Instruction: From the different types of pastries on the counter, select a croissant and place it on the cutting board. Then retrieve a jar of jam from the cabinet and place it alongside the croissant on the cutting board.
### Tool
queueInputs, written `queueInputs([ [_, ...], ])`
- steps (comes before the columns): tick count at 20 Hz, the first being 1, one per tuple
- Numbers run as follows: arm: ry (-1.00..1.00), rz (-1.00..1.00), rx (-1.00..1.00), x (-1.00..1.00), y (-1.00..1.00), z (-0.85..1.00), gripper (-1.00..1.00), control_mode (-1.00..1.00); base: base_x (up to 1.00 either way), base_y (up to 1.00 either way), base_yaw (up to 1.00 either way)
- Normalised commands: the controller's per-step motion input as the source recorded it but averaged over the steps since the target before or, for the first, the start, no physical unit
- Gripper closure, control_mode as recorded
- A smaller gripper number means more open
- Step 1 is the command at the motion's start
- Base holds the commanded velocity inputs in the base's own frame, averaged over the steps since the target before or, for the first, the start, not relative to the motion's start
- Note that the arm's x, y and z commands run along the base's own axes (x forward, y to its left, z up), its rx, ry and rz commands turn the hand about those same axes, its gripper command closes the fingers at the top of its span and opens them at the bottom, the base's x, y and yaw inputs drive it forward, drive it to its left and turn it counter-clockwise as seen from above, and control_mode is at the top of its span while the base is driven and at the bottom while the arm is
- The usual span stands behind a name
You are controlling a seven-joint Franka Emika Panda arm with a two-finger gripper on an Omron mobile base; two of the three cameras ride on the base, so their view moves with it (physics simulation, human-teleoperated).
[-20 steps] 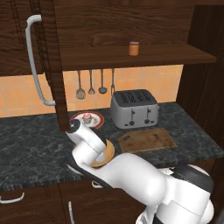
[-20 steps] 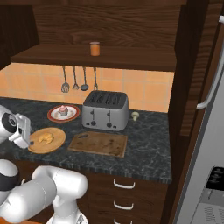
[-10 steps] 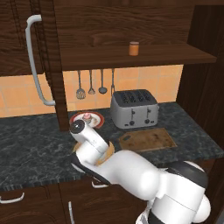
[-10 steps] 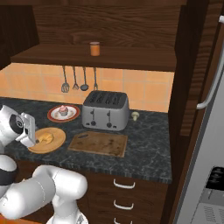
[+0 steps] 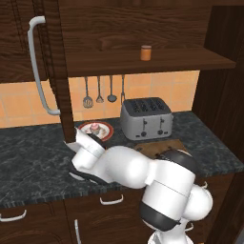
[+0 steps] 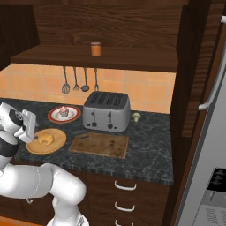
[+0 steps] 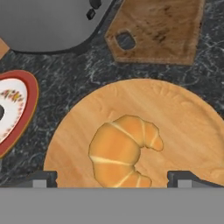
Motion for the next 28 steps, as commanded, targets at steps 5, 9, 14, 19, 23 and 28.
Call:
queueInputs([
  [5, 0.0, 0.0, 0.0, 0.0, 0.0, -0.01, -1.0, -1.0, 0.0, 0.0, 0.0],
  [9, 0.0, 0.0, 0.0, 0.01, -0.05, -0.3, -1.0, -1.0, 0.0, 0.0, 0.0],
  [14, -0.03, 0.0, 0.02, 0.0, -0.26, -0.38, -1.0, -1.0, 0.0, 0.0, 0.0],
  [19, 0.0, 0.0, 0.01, 0.0, -0.11, -0.16, -1.0, -1.0, 0.0, 0.0, 0.0],
  [23, 0.0, 0.0, 0.03, 0.0, -0.26, -0.39, -1.0, -1.0, 0.0, 0.0, 0.0],
  [28, 0.0, 0.0, 0.01, 0.05, -0.1, -0.13, -1.0, -1.0, 0.0, 0.0, 0.0],
])
